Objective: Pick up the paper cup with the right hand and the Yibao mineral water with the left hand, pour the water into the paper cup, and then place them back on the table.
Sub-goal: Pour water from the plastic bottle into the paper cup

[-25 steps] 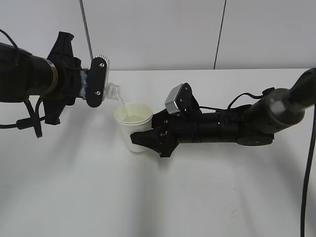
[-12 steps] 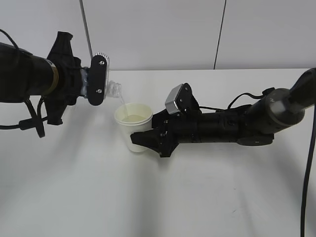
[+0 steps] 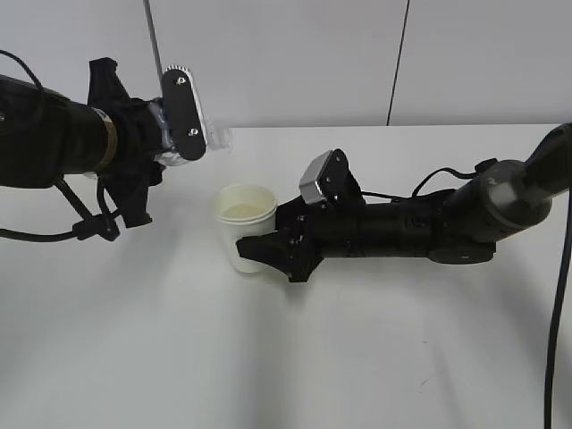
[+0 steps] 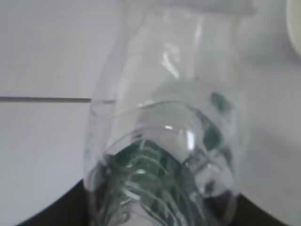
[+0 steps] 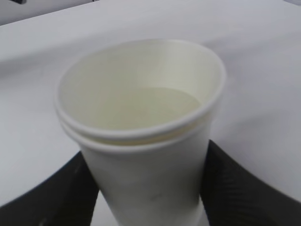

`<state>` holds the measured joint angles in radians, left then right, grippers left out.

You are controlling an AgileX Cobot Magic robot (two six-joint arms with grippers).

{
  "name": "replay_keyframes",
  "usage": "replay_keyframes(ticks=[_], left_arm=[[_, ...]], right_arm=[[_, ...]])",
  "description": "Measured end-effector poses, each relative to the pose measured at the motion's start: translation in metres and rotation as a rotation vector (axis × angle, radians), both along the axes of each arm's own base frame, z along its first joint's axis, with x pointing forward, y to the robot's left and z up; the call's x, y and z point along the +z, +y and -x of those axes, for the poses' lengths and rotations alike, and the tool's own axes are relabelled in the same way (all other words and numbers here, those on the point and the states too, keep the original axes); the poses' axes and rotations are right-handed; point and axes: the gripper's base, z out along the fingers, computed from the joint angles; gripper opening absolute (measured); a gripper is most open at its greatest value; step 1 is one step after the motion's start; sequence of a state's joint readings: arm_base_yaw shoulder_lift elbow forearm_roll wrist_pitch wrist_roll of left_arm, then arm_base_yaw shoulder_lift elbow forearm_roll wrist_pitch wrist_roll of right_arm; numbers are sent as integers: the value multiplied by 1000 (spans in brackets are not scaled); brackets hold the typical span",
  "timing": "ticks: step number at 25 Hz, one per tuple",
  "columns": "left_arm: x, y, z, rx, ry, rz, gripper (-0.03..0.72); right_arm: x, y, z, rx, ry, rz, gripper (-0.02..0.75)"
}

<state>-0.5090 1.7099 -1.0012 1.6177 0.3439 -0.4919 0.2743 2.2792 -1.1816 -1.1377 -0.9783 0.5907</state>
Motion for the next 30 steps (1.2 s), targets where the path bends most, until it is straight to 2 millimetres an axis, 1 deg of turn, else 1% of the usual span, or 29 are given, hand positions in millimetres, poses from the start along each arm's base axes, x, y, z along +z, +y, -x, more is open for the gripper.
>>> replay_keyframes(ticks=[7,14,19,22,30], left_arm=[[-1,-2,1,138,43,263,313],[-1,-3,1,236,74,444,313],[-2,8,-5,325,106,588,313],[-3,18,-9,370,121,653,313],[-4,41,-18,400,177,765,313]], right_arm=[[2,-1,-4,-56,9,-34,488],[5,-4,-11,-143,26,-74,488],[6,-6,-16,-214,42,-101,488],[7,-8,-19,-256,43,-115,488],[7,-14,-26,-367,41,-134,488]])
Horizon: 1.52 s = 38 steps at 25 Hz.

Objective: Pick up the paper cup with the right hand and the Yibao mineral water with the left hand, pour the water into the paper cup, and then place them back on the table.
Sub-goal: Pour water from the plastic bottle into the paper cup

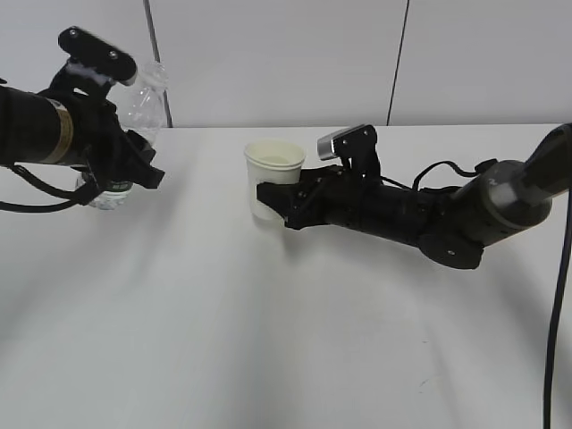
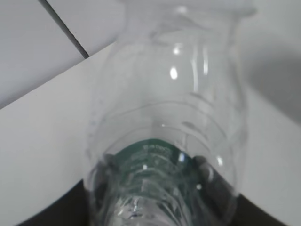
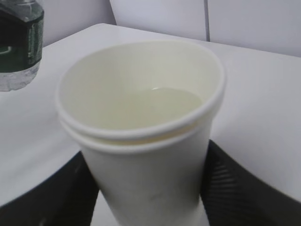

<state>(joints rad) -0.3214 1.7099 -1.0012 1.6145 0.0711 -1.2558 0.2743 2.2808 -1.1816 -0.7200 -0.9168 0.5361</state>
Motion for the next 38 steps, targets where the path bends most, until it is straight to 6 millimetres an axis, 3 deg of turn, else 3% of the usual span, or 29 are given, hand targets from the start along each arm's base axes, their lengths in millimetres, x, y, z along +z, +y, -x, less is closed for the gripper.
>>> replay_keyframes(ticks=[13,27,33,38], left_arm=[[-16,24,-22,-22,74,131,313],[-43,11,-73,-147,99,202,312],[-64,8,-90,-161,111,196,312],[-63,6,-95,-187,87,200,312]], right_arm=[[2,-4,-5,-72,-25,-9,488],[3,-7,-8,-115,-58,8,488],[4,-10,-11,-155,-64,3,488],[4,-14,-13,-205,-62,-2,488]])
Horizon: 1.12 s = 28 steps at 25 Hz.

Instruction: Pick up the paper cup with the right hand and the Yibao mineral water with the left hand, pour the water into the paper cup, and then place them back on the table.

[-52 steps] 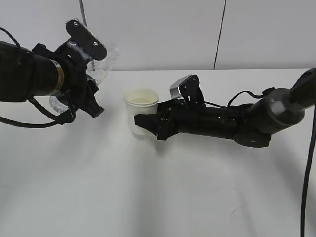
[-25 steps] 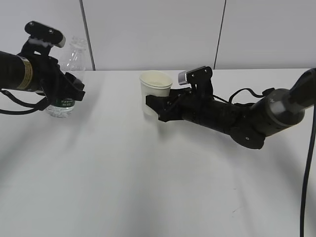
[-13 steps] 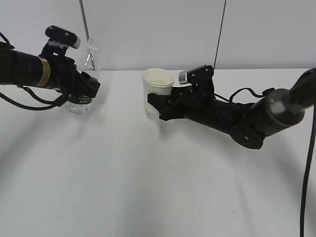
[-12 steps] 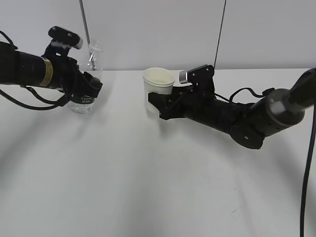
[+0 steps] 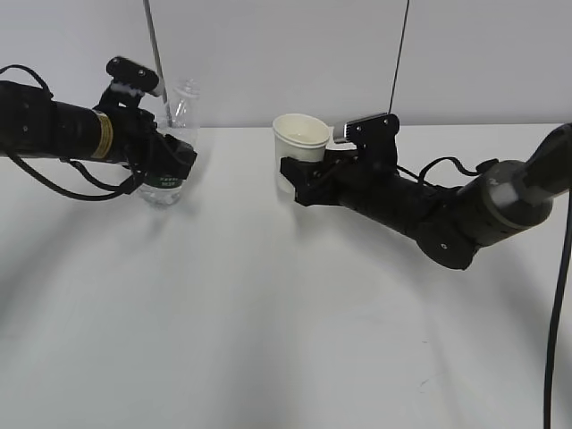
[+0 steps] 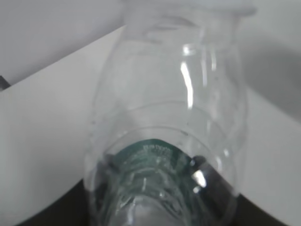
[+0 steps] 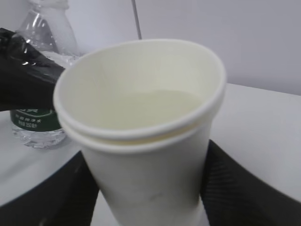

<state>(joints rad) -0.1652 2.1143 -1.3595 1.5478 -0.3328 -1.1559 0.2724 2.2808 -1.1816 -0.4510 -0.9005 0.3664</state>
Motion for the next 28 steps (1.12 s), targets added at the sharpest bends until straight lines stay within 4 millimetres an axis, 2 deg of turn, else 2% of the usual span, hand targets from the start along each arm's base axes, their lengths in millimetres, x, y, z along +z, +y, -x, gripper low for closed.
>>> replay_keyframes(ticks=[5,11,21,28], left_arm=[[0,-2,-2,-3,-29,43,312],[-13,-2,-7,-5,-45,142,312],[-7,7,-12,-24,-126,249,312],[-29,6,-14,-48,-114,299,312]], right_arm=[[1,-10,-5,-79,11,-29,488],[1,-20,-9,-125,9,-36,488],[1,-24,-10,-143,-1,-25,488],[1,-25,-11,-145,-7,-16,488]])
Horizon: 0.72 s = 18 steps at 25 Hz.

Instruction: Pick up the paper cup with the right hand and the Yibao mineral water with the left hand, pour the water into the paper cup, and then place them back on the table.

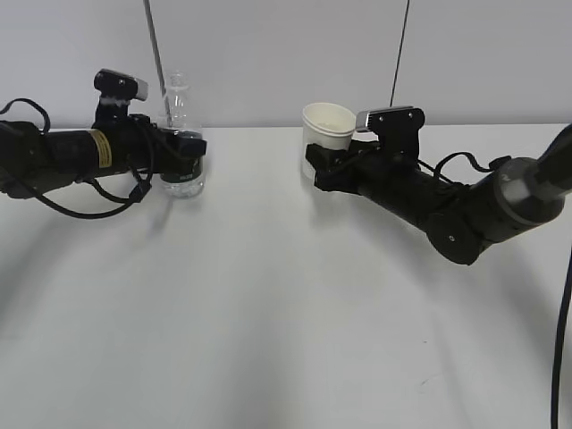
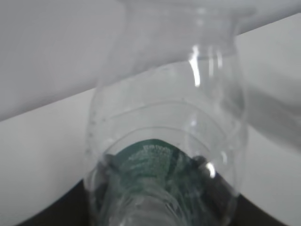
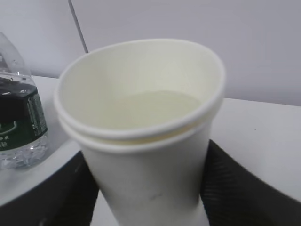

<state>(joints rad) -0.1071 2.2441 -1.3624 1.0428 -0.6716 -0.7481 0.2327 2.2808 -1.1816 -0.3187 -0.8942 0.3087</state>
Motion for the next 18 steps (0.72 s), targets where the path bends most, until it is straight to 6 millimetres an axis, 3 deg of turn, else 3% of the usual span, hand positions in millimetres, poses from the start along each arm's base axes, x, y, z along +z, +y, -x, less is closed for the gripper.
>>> replay_keyframes(ticks=[18], left_arm=[[-8,-4,0,-34,-23,45,312]], right_arm=[[-4,-4,-1,-45,27,34,488]])
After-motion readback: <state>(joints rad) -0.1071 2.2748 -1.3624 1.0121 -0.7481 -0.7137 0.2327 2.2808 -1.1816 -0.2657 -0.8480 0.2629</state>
